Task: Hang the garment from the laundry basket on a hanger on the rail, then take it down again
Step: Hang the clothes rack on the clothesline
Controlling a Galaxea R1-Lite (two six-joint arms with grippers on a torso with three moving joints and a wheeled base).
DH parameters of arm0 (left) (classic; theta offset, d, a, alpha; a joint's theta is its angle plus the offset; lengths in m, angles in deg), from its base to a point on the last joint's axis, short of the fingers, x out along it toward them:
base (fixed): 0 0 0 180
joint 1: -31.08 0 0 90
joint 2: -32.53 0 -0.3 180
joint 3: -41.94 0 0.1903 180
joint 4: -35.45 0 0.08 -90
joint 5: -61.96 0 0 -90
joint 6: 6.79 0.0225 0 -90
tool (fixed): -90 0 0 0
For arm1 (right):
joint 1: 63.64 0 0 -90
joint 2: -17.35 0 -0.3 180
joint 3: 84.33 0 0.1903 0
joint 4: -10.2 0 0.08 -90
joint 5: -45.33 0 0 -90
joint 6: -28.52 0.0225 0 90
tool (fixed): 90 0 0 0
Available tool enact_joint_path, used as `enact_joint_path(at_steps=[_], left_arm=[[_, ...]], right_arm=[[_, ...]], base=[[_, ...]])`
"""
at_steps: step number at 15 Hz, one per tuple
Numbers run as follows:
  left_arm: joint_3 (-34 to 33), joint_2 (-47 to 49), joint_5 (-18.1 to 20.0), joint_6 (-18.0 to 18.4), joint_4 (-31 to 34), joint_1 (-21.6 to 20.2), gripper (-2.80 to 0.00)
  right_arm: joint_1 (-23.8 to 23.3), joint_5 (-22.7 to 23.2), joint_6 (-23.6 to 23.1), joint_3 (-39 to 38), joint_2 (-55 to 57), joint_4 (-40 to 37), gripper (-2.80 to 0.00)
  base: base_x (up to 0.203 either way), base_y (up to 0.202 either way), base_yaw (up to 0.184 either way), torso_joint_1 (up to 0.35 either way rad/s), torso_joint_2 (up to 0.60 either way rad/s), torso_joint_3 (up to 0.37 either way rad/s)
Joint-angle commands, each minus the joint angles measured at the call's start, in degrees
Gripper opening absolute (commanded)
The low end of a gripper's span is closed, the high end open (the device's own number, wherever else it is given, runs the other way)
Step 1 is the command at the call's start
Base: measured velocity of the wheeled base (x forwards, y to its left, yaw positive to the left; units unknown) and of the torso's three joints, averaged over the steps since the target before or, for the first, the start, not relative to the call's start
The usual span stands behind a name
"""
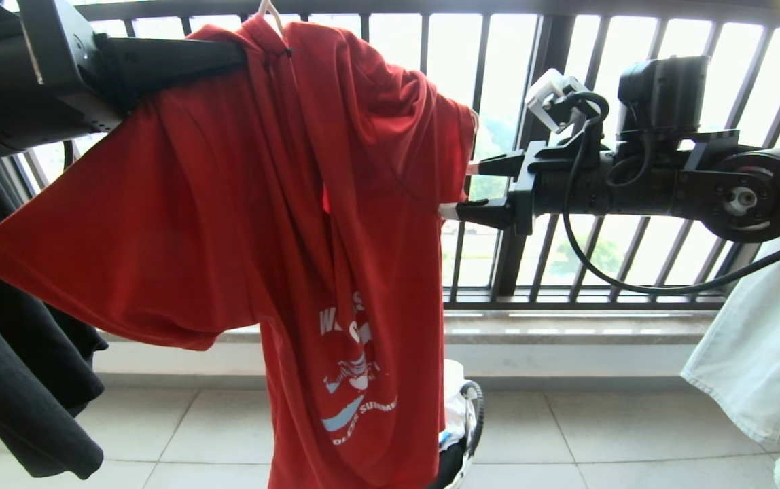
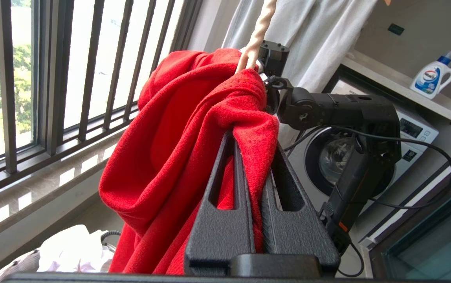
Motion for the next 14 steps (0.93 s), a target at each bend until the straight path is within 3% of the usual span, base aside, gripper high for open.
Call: enact_joint_path(at_steps=[1,2,3,10,14], left_arm=[[0.0,0.2,0.3,-0.2,-0.2,0.1,-2.80],[0.0,0.2,0.3,-0.2,-0.3,0.1,-2.80],[0.0,0.2,0.3,-0.2,-0.3,0.0,-2.80],[0.1,0.3,0.2,-0.1,-0.3,0.0,-2.80],[0.2,0.3,0.1,0.0,-0.3,0.0,-2.80]], right_arm=[[0.7,0.2,0.1,1.3,0.8,0.0,0.00],[1.5,0.2,1.4,2.1,0.9,0.2,-0.45],[2.1,0.2,2.3,2.9,1.2,0.3,-2.80],[2.5,-0.1,2.7,3.4,0.0,-0.1,-2.80],[0.7,-0.3,2.8,-0.2,-2.2,-0.2,-2.80]], base=[[0.000,0.000,0.000,0.000,0.00,0.000],[0.000,0.000,0.000,0.000,0.00,0.000],[0.000,0.000,0.000,0.000,0.00,0.000],[0.000,0.000,0.000,0.000,0.00,0.000],[0.000,0.000,0.000,0.000,0.00,0.000]])
